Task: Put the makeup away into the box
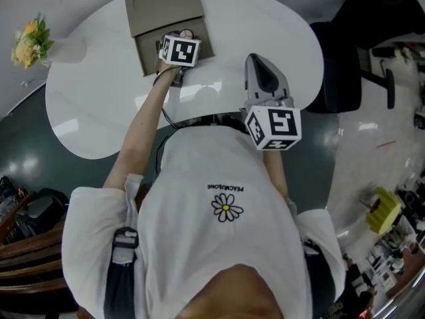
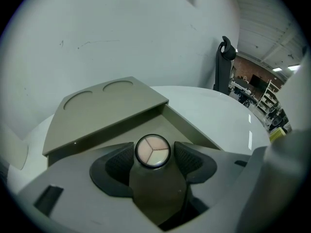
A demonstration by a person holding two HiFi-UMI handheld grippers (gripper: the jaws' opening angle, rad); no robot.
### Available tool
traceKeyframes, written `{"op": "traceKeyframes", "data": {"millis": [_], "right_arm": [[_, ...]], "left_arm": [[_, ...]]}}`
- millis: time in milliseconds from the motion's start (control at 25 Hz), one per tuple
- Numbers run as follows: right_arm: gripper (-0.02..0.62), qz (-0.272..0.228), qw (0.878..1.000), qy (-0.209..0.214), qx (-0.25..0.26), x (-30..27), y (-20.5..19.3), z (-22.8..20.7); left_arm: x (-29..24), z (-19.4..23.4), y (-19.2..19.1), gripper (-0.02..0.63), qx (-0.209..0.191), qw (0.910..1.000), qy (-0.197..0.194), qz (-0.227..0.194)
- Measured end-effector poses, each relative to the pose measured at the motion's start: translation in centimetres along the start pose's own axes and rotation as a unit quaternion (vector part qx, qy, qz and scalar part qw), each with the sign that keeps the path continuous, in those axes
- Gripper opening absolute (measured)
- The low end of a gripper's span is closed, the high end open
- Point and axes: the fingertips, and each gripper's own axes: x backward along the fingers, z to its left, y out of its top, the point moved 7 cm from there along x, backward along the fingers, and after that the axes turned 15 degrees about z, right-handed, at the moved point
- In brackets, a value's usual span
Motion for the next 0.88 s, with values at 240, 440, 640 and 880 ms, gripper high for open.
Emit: {"op": "traceKeyframes", "data": {"millis": [240,440,640,880], "right_arm": [[0.031,0.005,1.000,0.011,0.013,-0.1,0.0,0.8],[0.031,-0.009,0.999,0.027,0.036,-0.6,1.4,1.1],[0.031,-0.039,0.995,0.053,0.072,-1.8,4.1,2.3],[0.031,-0.072,0.987,0.090,0.112,-2.7,7.2,4.8]], "left_arm": [[1.3,0.3,0.2,0.275,0.006,0.9994,0.003,-0.034],[5.3,0.6,1.5,0.273,0.014,0.9952,0.023,-0.094],[11.6,1.5,2.5,0.263,0.021,0.9839,0.041,-0.173],[20.8,2.5,1.0,0.091,0.065,0.9427,0.073,-0.319]]}}
